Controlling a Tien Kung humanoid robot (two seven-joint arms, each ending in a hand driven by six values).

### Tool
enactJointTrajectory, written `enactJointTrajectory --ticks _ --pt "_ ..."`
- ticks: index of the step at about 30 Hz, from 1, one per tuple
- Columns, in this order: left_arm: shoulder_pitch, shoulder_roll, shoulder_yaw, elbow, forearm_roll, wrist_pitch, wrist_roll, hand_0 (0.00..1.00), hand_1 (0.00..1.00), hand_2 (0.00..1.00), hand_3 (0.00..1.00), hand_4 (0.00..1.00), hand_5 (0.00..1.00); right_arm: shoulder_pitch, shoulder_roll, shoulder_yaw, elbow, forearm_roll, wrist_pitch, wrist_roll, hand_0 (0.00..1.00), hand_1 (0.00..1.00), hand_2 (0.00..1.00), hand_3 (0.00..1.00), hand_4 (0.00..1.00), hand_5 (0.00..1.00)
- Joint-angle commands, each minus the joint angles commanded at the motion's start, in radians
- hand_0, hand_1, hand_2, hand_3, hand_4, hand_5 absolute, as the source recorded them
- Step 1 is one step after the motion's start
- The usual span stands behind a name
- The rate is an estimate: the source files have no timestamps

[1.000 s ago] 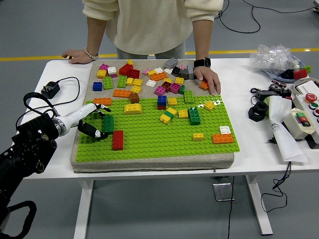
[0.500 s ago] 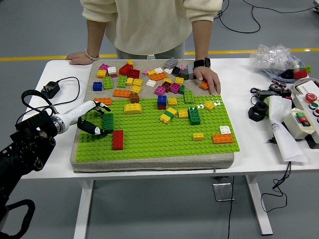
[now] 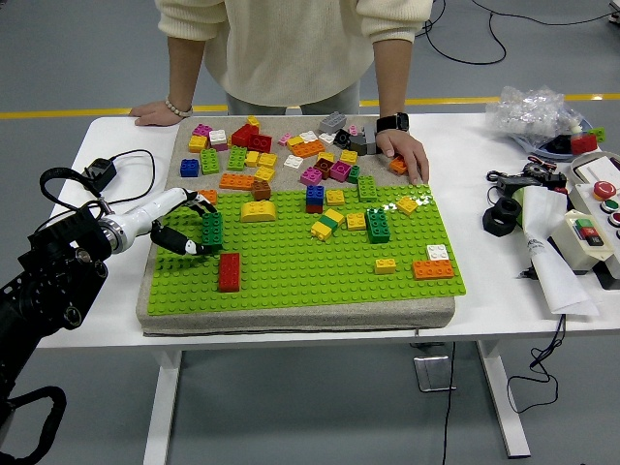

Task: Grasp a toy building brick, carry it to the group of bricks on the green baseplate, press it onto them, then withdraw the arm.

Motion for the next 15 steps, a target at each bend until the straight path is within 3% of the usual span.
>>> enactJointTrajectory --ticks 15 --pt "0.022 0.035 0.012 -0.120 -0.012 -0.027 0.013 0.998 0.802 0.564 0.638 0.811 0.066 -0.001 -0.007 0.009 0.000 -0.001 -0.002 0.006 0.793 0.707 0.751 0.715 0.909 0.553"
